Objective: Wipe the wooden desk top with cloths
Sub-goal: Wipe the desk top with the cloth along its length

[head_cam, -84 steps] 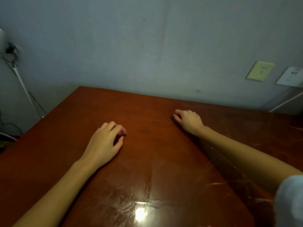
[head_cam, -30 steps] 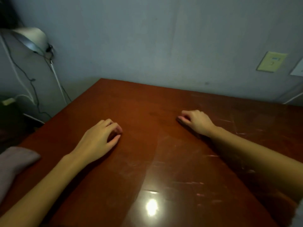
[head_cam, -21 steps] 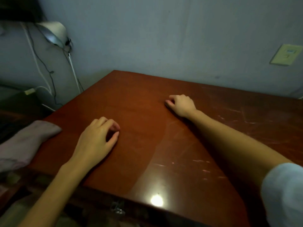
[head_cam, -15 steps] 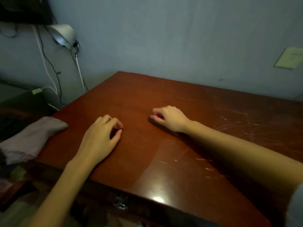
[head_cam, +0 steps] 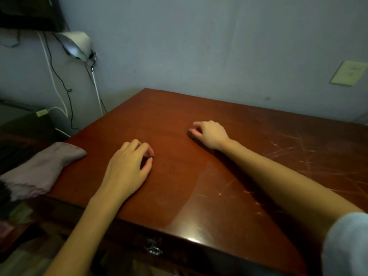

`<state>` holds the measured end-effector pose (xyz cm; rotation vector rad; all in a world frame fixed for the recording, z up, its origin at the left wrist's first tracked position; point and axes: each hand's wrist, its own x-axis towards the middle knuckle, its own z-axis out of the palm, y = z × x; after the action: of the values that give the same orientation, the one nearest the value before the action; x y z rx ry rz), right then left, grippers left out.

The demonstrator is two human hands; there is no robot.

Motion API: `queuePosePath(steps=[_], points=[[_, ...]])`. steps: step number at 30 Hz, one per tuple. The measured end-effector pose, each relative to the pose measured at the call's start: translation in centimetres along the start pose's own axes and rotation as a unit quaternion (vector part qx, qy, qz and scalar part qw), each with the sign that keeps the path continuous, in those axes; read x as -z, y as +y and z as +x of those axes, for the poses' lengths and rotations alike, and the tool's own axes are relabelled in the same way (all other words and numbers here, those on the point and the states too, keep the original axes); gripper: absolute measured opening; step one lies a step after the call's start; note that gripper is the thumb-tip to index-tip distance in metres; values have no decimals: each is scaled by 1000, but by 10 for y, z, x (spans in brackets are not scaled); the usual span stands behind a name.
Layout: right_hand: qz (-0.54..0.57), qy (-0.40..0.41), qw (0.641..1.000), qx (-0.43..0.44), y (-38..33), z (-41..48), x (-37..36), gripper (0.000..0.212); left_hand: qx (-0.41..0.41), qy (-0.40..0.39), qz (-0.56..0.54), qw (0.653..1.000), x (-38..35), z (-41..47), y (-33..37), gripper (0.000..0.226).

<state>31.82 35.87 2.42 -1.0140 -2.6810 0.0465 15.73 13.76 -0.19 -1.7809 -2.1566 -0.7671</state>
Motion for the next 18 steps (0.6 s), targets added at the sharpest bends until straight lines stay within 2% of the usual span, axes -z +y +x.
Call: queuePosePath(steps=[3,6,8,11,14,16,18], points=[[32,-18,996,87,-32,-29,0,27,11,-17,-19,1000,3,1,0,7],[48,-46,989,134,-28,-60,10,32,13,-32,-38,999,7,2,1,6],[36,-59,992,106,-6,-69,20,33,8,-42,-33,999,12,-4,1,7],[21,-28,999,-6,28,-61,23,29,3,-36,-33,999,21,-18,3,6],[-17,-2,996,-84,22,-44,14,31,-1,-18,-44,999,23,-32,14,6],[-22,12,996,-90,-5,-42,10,34,3,-5,-56,998,21,-37,24,6],[-5,15,999,-43,-40,-52,6,33,16,6,-68,998,17,-39,33,7]])
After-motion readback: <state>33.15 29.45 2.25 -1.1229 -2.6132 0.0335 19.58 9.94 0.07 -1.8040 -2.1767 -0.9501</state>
